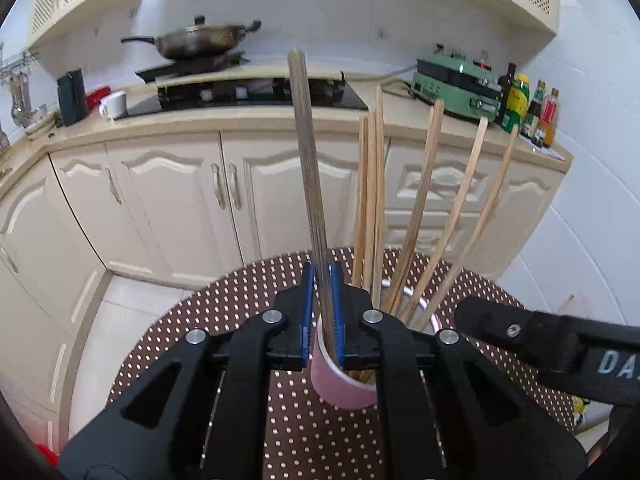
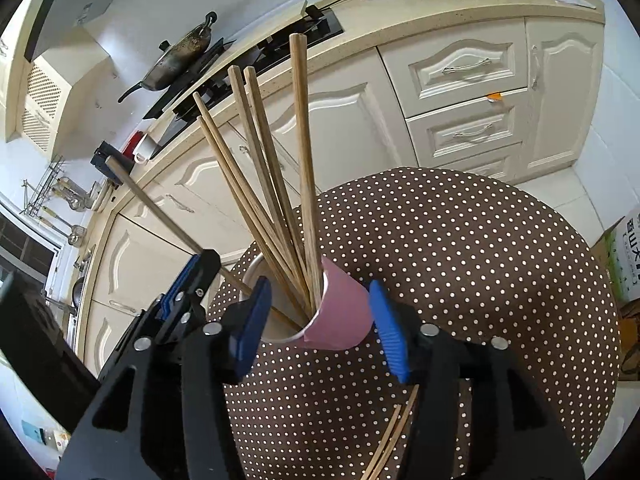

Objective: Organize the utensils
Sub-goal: 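Open both tools to release the sticks inside the cup, then raise both open tools away from the cup, then lower both tools to the last two sticks and close each on one, then lift both held sticks upright and carry them over the pink cup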

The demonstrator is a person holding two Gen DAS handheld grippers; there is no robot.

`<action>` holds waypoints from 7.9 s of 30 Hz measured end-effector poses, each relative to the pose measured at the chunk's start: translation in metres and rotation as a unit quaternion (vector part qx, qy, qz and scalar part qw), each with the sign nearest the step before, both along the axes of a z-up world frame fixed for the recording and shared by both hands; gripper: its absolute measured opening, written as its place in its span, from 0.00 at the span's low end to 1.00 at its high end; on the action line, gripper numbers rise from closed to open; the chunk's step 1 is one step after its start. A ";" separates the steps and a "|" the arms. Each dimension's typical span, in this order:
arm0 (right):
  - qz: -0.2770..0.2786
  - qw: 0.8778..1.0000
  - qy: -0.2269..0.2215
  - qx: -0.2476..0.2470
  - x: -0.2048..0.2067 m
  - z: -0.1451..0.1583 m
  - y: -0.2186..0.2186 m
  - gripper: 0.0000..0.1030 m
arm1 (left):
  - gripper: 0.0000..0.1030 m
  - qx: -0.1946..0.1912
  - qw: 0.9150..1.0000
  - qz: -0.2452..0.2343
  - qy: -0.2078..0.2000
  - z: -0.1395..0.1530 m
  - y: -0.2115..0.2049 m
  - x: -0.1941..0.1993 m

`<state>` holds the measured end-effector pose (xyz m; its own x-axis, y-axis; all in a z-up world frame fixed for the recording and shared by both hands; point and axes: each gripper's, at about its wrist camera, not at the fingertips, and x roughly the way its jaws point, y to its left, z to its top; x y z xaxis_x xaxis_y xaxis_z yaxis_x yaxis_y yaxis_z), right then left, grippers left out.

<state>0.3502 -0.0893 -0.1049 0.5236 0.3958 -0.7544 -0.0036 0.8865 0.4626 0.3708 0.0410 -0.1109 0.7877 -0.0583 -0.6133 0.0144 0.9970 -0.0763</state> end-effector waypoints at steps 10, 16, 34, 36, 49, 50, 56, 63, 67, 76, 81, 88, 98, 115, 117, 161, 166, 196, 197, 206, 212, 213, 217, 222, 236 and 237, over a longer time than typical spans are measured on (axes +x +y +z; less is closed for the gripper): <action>-0.011 1.000 -0.008 -0.028 -0.015 0.003 -0.004 0.57 | 0.56 0.016 1.000 -0.007 -0.007 0.003 -0.001 -0.013; -0.018 0.999 -0.007 -0.033 -0.022 0.003 -0.006 0.58 | 0.56 0.026 1.000 -0.013 -0.011 0.008 -0.004 -0.020; -0.022 0.998 -0.032 -0.059 -0.058 0.024 -0.009 0.66 | 0.56 0.031 0.999 -0.016 -0.028 0.034 -0.002 -0.057; -0.022 0.997 -0.034 -0.061 -0.062 0.027 -0.009 0.67 | 0.56 0.031 0.999 -0.015 -0.031 0.038 -0.001 -0.062; -0.024 0.996 -0.042 -0.078 -0.098 0.039 -0.014 0.80 | 0.57 0.030 0.999 -0.015 -0.030 0.057 0.003 -0.101; -0.024 0.996 -0.042 -0.081 -0.100 0.040 -0.014 0.81 | 0.57 0.029 0.999 -0.014 -0.029 0.057 0.004 -0.102; -0.018 0.995 -0.040 -0.088 -0.111 0.042 -0.017 0.85 | 0.60 0.035 0.999 -0.016 -0.027 0.062 0.001 -0.119; -0.020 0.995 -0.033 -0.093 -0.125 0.042 -0.022 0.91 | 0.63 0.039 0.999 -0.029 -0.014 0.063 -0.005 -0.135; -0.024 0.995 -0.022 -0.096 -0.130 0.037 -0.026 0.91 | 0.67 0.047 0.998 -0.038 -0.004 0.059 -0.008 -0.142; -0.033 0.992 0.022 -0.122 -0.138 0.006 -0.032 0.92 | 0.69 0.061 0.996 -0.054 0.038 0.039 -0.006 -0.153; -0.040 0.989 0.059 -0.131 -0.138 -0.021 -0.034 0.92 | 0.69 0.069 0.994 -0.062 0.058 0.027 -0.001 -0.153; -0.040 0.984 0.110 -0.133 -0.135 -0.058 -0.023 0.92 | 0.70 0.071 0.989 -0.081 0.098 0.002 0.001 -0.142; -0.038 0.974 0.172 -0.139 -0.125 -0.092 -0.005 0.92 | 0.71 0.073 0.979 -0.106 0.160 -0.039 0.004 -0.129; -0.028 0.959 0.219 -0.180 -0.112 -0.128 0.059 0.84 | 0.71 0.074 0.960 -0.100 0.251 -0.086 0.026 -0.106; -0.031 0.957 0.221 -0.186 -0.112 -0.129 0.063 0.84 | 0.71 0.074 0.958 -0.102 0.256 -0.089 0.027 -0.105; -0.047 0.980 0.179 -0.072 -0.123 -0.126 -0.003 0.04 | 0.71 0.085 0.947 -0.160 0.266 -0.094 -0.019 -0.113; -0.055 0.980 0.182 -0.065 -0.131 -0.116 -0.022 0.04 | 0.71 0.086 0.941 -0.183 0.271 -0.096 -0.044 -0.117; -0.041 0.993 0.110 -0.034 -0.132 -0.061 -0.048 0.05 | 0.06 0.060 0.961 -0.145 0.226 -0.057 -0.053 -0.113; -0.040 0.993 0.105 -0.033 -0.131 -0.057 -0.047 0.05 | 0.06 0.057 0.964 -0.142 0.220 -0.050 -0.051 -0.112; -0.043 0.996 0.067 -0.029 -0.131 -0.029 -0.048 0.05 | 0.06 0.031 0.968 -0.134 0.209 -0.029 -0.039 -0.103; -0.049 0.995 0.085 -0.029 -0.132 -0.041 -0.051 0.05 | 0.10 0.020 0.949 -0.152 0.275 -0.068 -0.041 -0.103; -0.051 0.994 0.089 -0.028 -0.132 -0.043 -0.053 0.05 | 0.23 0.020 0.945 -0.152 0.288 -0.073 -0.041 -0.102; -0.054 0.993 0.103 -0.029 -0.128 -0.050 -0.057 0.05 | 0.61 -0.001 0.944 -0.136 0.300 -0.088 -0.034 -0.099; -0.054 0.990 0.127 -0.026 -0.123 -0.062 -0.061 0.05 | 0.52 0.022 0.939 -0.123 0.322 -0.112 -0.038 -0.087; -0.043 0.990 0.131 -0.021 -0.111 -0.065 -0.051 0.05 | 0.06 0.063 0.946 -0.126 0.291 -0.100 -0.039 -0.077; -0.042 0.991 0.126 -0.022 -0.111 -0.062 -0.049 0.05 | 0.06 0.058 0.948 -0.123 0.287 -0.096 -0.036 -0.076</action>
